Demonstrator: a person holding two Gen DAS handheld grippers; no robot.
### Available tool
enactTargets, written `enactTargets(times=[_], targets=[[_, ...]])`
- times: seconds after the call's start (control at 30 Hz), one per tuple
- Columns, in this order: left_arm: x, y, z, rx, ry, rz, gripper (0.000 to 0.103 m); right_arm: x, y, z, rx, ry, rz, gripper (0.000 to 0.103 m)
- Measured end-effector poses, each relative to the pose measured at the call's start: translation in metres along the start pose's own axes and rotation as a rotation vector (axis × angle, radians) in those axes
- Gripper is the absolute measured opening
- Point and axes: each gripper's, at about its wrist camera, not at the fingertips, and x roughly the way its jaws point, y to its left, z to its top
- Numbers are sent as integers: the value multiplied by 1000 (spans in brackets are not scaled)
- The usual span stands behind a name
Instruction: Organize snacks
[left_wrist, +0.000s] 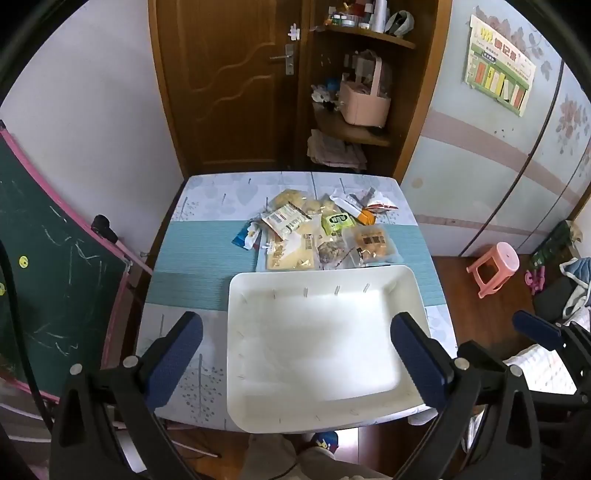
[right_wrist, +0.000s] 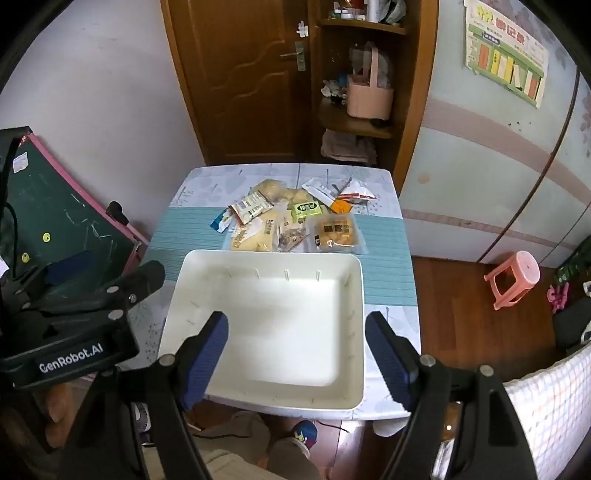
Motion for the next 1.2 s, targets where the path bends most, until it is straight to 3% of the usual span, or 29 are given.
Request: enactTargets(times=[0.3, 1.2], targets=[[-8, -6, -7, -6, -46, 23, 101, 4, 2, 2, -29, -2, 10, 77], [1, -2, 9, -18, -27, 45, 101, 17, -13, 8, 15, 12, 32, 77]])
